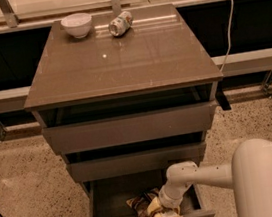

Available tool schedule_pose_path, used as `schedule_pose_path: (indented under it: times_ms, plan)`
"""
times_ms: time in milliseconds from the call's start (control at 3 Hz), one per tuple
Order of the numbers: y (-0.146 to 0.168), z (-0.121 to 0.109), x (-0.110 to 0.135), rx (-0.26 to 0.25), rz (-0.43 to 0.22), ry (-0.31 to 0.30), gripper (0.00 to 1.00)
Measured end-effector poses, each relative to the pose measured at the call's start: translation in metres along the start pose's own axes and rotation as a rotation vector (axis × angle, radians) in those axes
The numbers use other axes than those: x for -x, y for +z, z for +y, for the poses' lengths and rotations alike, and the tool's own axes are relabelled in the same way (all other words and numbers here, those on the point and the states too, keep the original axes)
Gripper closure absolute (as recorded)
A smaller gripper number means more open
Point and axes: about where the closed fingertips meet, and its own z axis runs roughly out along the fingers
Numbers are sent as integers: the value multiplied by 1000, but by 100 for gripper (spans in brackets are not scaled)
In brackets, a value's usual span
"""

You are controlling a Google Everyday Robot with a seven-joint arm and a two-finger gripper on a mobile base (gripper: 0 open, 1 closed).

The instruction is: Pick brown chip bag from bottom drawer and place on counter

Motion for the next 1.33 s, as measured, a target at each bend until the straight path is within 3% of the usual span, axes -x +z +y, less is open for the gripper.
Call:
schedule_pose_path:
  times_ms: [667,1000,1333]
  plan:
    - [-32,-27,1,-118,49,-56,82]
    - [-74,-46,-1,-148,117,-85,100]
    - [-128,-54,-3,-173,166,-118,100]
